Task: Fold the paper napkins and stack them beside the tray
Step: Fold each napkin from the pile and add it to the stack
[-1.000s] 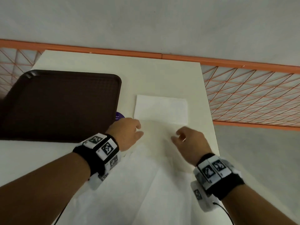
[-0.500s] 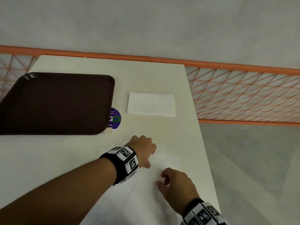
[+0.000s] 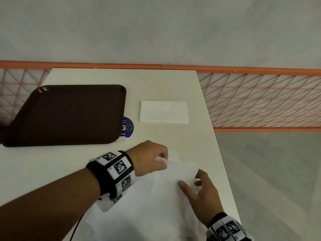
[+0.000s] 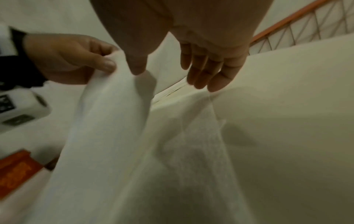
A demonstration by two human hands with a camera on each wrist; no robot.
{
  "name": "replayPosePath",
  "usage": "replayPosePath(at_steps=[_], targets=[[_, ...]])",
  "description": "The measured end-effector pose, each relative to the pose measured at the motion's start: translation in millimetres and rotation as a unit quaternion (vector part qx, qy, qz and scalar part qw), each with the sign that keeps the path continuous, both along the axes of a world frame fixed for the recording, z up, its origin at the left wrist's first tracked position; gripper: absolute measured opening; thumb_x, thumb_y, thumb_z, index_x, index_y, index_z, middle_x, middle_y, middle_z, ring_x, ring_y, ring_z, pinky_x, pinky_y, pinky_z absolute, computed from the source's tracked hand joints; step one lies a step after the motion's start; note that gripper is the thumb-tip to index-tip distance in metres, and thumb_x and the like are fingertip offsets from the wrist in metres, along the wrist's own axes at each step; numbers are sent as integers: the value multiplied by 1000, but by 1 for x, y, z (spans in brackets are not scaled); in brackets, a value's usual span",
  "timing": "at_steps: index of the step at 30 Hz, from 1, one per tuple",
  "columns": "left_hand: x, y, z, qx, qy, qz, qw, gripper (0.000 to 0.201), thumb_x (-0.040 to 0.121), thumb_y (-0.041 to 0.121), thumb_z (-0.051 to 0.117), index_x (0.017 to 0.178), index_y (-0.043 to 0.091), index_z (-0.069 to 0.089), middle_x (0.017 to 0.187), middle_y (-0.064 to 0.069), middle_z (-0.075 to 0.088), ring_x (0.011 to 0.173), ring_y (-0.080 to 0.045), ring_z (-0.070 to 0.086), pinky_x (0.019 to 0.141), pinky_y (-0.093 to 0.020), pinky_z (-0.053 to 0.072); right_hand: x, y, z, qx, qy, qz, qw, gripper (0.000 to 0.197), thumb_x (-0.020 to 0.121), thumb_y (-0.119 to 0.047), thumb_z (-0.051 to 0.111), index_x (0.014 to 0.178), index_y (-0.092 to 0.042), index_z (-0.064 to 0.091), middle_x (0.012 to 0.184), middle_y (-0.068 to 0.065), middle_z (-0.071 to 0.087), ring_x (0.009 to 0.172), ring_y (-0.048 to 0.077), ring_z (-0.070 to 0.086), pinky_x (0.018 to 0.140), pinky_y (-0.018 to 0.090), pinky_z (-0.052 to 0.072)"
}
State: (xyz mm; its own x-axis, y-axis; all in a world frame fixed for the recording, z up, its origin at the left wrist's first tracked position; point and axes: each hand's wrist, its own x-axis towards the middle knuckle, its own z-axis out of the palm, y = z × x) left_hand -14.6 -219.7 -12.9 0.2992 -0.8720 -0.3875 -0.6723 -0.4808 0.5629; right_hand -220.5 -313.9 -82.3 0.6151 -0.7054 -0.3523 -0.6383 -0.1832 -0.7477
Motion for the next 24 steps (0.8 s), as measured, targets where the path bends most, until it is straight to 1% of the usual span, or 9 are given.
replayPosePath(at_steps=[3, 5, 7, 11, 14, 16, 18, 21, 24], targets=[[10, 17, 15, -90, 78, 86, 989, 6, 84, 29, 70, 86, 27, 65, 85, 12, 67, 79, 0, 60, 74, -18, 48, 2, 0, 6, 159, -99, -3, 982, 22, 81, -30, 76, 95, -20, 63, 70, -16, 62, 67, 5, 58, 64, 13, 45], [19, 27, 16, -134, 132, 161, 969, 3, 85, 27, 70, 86, 25, 67, 83, 8, 70, 75, -2, 62, 74, -21, 49, 3, 0, 7, 279, -141, -4, 950, 25, 76, -28, 80, 89, -8, 71, 81, -2, 74, 78, 20, 70, 74, 29, 57], [25, 39, 9, -163, 173, 251, 938, 4, 88, 24, 68, 87, 20, 69, 83, 4, 71, 76, -7, 63, 77, -27, 50, 4, 1, 5, 334, -138, -9, 932, 40, 67, -32, 80, 94, -2, 73, 97, 16, 74, 85, 31, 70, 79, 42, 56], [26, 59, -19, -152, 144, 375, 903, 10, 89, 23, 66, 88, 14, 70, 82, 2, 69, 77, -11, 61, 81, -29, 48, 10, -1, 5, 363, -136, -52, 920, 36, 74, -19, 81, 100, 3, 68, 97, 19, 73, 81, 28, 69, 72, 39, 57], [18, 70, -38, -102, 145, 417, 891, 14, 89, 20, 66, 97, 9, 69, 91, -6, 71, 84, -17, 64, 80, -28, 47, 21, -6, 8, 335, -146, -119, 923, 19, 85, -11, 69, 103, -3, 69, 90, 12, 75, 76, 23, 69, 62, 33, 55], [12, 76, -47, -72, 154, 427, 888, 20, 89, 20, 66, 106, 12, 64, 97, -6, 70, 90, -19, 65, 80, -28, 48, 30, -12, 3, 315, -137, -162, 925, 21, 88, -13, 68, 107, -6, 67, 94, 11, 74, 80, 25, 69, 60, 33, 55], [5, 79, -53, -62, 164, 431, 885, 26, 90, 20, 63, 115, 19, 57, 97, -9, 68, 88, -22, 64, 77, -29, 48, 40, -16, 0, 307, -125, -178, 927, 32, 88, -23, 69, 117, -11, 63, 105, 10, 72, 90, 26, 69, 65, 35, 56], [0, 84, -62, -72, 141, 445, 881, 38, 94, 17, 55, 130, 28, 48, 92, -20, 67, 78, -25, 60, 70, -28, 47, 45, -14, 0, 298, -92, -149, 938, 56, 84, -40, 70, 134, -32, 47, 124, 3, 61, 105, 24, 63, 75, 40, 57], [-6, 87, -70, -109, 143, 475, 862, 36, 96, 13, 50, 129, 28, 54, 79, -12, 59, 67, -18, 52, 64, -24, 45, 39, -6, 2, 280, -104, -79, 951, 67, 84, -27, 73, 137, -44, 35, 104, 4, 73, 100, 26, 68, 85, 54, 55]])
